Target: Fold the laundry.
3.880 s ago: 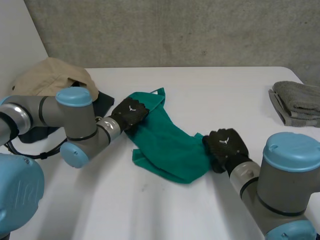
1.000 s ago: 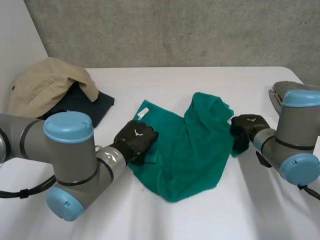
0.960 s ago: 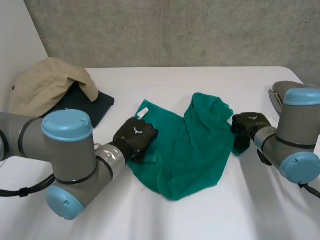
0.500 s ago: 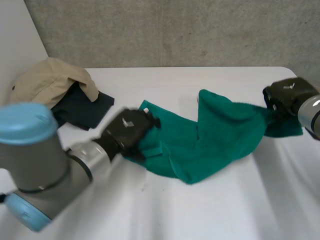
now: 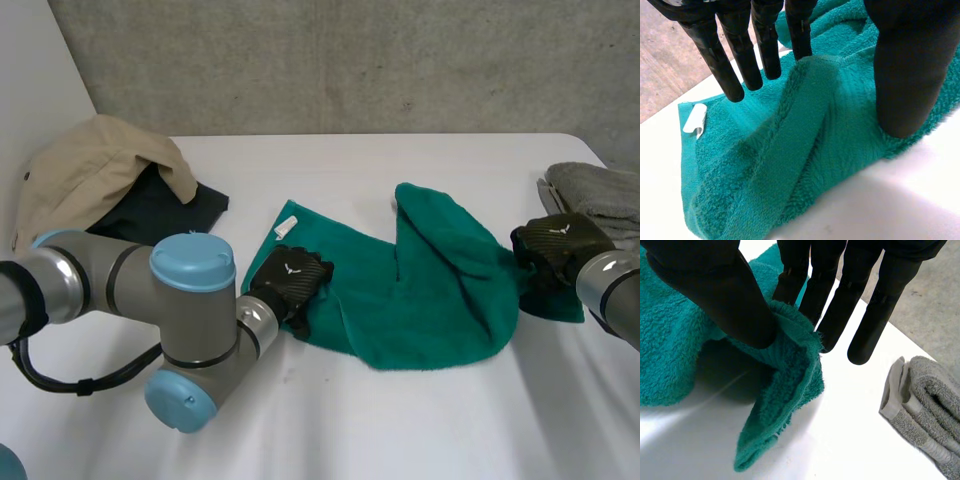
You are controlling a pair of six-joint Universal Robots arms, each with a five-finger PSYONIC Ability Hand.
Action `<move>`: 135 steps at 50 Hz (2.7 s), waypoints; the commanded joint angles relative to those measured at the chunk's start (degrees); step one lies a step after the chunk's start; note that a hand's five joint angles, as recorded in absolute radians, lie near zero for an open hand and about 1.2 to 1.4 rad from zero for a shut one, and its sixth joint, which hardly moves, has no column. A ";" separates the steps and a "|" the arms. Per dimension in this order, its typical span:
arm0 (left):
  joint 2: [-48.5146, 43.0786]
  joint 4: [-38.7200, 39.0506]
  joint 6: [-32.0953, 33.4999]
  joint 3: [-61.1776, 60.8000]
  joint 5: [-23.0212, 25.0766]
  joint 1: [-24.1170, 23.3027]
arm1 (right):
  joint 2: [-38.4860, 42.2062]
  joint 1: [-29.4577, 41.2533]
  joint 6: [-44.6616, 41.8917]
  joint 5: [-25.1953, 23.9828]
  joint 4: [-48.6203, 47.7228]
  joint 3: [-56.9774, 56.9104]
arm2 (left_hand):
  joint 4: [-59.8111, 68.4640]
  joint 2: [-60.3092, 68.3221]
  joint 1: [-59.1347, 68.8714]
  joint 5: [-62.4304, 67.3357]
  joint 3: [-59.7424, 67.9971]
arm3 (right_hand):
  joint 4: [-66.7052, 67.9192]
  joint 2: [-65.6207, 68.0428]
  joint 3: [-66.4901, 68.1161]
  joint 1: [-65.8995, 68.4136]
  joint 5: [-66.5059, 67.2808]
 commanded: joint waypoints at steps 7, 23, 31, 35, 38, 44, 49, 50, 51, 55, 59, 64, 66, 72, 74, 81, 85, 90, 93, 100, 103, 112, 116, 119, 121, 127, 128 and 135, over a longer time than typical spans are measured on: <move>1.85 0.00 -0.05 0.91 -0.27 -0.14 | 0.00 0.17 -0.18 -0.10 -1.14 1.19 | 4.42 4.77 5.76 4.09 4.75 | 11.49 12.38 12.15 16.95 13.36; -4.92 -3.95 0.12 9.17 -1.23 0.48 | 0.00 -0.18 -0.36 -0.19 -1.41 1.02 | 52.17 52.51 53.51 51.83 52.50 | 11.49 12.38 12.15 16.95 13.36; 8.06 -5.89 -0.58 7.78 -6.85 1.00 | -4.98 -2.03 -8.59 0.78 2.36 -3.46 | 52.17 52.52 53.51 51.84 52.50 | 11.49 12.38 12.15 16.95 13.36; 18.52 -5.89 -0.67 3.47 -7.12 3.46 | -10.80 -3.08 -16.43 1.04 8.95 -7.67 | 52.17 52.52 53.51 51.84 52.50 | 11.49 12.38 12.15 16.95 13.36; 27.84 -5.97 -0.49 -0.39 -7.12 6.09 | -13.96 -4.92 -19.77 1.05 14.30 -12.84 | 52.17 52.52 53.51 51.84 52.50 | 11.49 12.38 12.15 16.95 13.36; 40.07 -6.06 -0.05 -7.16 -6.16 12.16 | -16.52 -6.42 -20.75 0.17 23.81 -22.70 | 52.17 52.52 53.51 51.84 52.50 | 11.49 12.38 12.15 16.95 13.36; 41.83 -6.68 -0.23 -10.24 -3.08 16.73 | -15.56 -6.69 -22.76 -0.19 31.62 -28.07 | 52.17 52.52 53.51 51.84 52.50 | 11.49 12.38 12.15 16.95 13.36; 41.83 -6.76 -0.23 -10.51 -2.56 17.43 | -14.95 -6.69 -23.47 -0.19 32.08 -28.16 | 52.17 52.52 53.51 51.84 52.50 | 11.49 12.38 12.15 16.95 13.36; 41.57 -6.85 -0.31 -10.86 -1.51 18.40 | -14.07 -6.69 -24.26 -0.19 32.43 -28.16 | 52.17 52.52 53.51 51.84 52.50 | 11.49 12.38 12.15 16.95 13.36; 36.23 -6.24 -0.58 -10.16 0.35 18.85 | -6.96 -6.60 -27.69 0.08 32.70 -28.60 | 52.17 52.52 53.51 51.84 52.50 | 11.49 12.38 12.15 16.95 13.36; 26.91 -5.28 -0.75 -4.29 0.35 17.88 | -0.10 -5.90 -27.34 0.96 31.73 -31.49 | 52.17 52.52 53.51 51.84 52.50 | 11.49 12.38 12.15 16.95 13.36; 15.39 -2.29 -0.84 11.00 -0.53 15.77 | 10.26 -3.53 -22.62 5.94 23.50 -43.68 | 52.17 52.52 53.51 51.84 52.50 | 11.49 12.38 12.15 16.95 13.36; 11.00 0.69 -0.93 20.74 -1.93 14.54 | 12.38 -2.65 -20.06 8.42 19.36 -48.88 | 52.17 52.52 53.51 51.84 52.50 | 11.49 12.38 12.15 16.95 13.36; 7.65 19.98 -2.94 35.26 -6.84 14.89 | 14.51 -0.71 -12.67 12.65 -2.08 -61.47 | 52.17 52.52 53.51 51.84 52.50 | 11.49 12.38 12.15 16.95 13.36; 7.64 24.59 -4.00 35.89 -8.17 14.98 | 14.15 -0.71 -11.62 12.47 -8.06 -60.86 | 52.17 52.52 53.51 51.84 52.50 | 11.49 12.38 12.15 16.95 13.36; 7.56 26.73 -5.15 33.70 -9.58 16.03 | 11.87 -0.27 -10.38 10.63 -17.31 -55.15 | 52.17 52.52 53.51 51.84 52.50 | 11.49 12.38 12.15 16.95 13.36; 7.47 23.65 -5.15 27.65 -9.32 16.47 | 11.87 -0.10 -10.29 8.17 -16.17 -49.80 | 52.17 52.52 53.51 51.84 52.50 | 11.49 12.38 12.15 16.95 13.36; 7.29 23.38 -5.24 16.59 -8.88 16.74 | 12.92 -0.36 -10.38 5.01 -12.92 -41.45 | 52.17 52.52 53.51 51.84 52.50 | 11.49 12.38 12.15 16.95 13.36; 7.20 23.38 -5.15 11.04 -7.92 16.91 | 15.81 -0.36 -10.38 3.08 -11.17 -37.24 | 52.17 52.52 53.51 51.84 52.50 | 11.49 12.38 12.15 16.95 13.36; 7.64 22.50 -4.36 -3.55 -0.89 16.82 | 22.06 -0.54 -11.34 2.45 -7.48 -30.89 | 52.17 52.52 53.51 51.84 52.50 | 11.49 12.38 12.15 16.95 13.36; 8.52 20.49 -3.05 -10.05 -0.18 16.74 | 22.50 -0.80 -12.48 2.54 -3.35 -27.91 | 52.17 52.52 53.51 51.84 52.50 | 11.49 12.38 12.15 16.95 13.36; 26.96 -5.94 11.01 -29.39 0.00 18.76 | 7.17 -1.32 -21.07 4.03 18.42 -8.35 | 52.17 52.52 53.51 51.84 52.50 | 11.49 12.38 12.15 16.95 13.36; 35.93 -19.57 18.74 -36.69 0.17 19.55 | -2.78 -4.91 -33.44 4.73 22.41 3.78 | 52.17 52.52 53.51 51.84 52.50 | 11.49 12.38 12.15 16.95 13.36; 39.63 -22.76 22.88 -38.90 0.79 21.39 | -6.40 -6.95 -39.80 4.56 21.63 8.30 | 52.17 52.52 53.51 51.84 52.50 | 11.49 12.38 12.15 16.95 13.36; 39.90 -22.06 24.37 -38.46 1.66 22.18 | -7.12 -7.48 -40.62 4.91 19.78 9.28 | 52.17 52.52 53.51 51.84 52.50 | 11.49 12.38 12.15 16.95 13.36; 34.64 -12.85 22.89 -31.79 1.76 22.63 | -6.42 -7.13 -34.65 4.74 12.93 6.30 | 52.17 52.52 53.51 51.84 52.50 | 11.49 12.38 12.15 16.95 13.36; 33.06 -11.26 22.19 -30.47 1.58 22.10 | -4.50 -6.61 -32.64 4.74 9.70 4.20 | 52.17 52.52 53.51 51.84 52.50 | 11.49 12.38 12.15 16.95 13.36; 21.28 -1.41 12.35 -17.64 0.44 19.64 | 6.84 -0.55 -28.22 5.09 -6.12 -6.08 | 52.17 52.52 53.51 51.84 52.50 | 11.49 12.38 12.15 16.95 13.36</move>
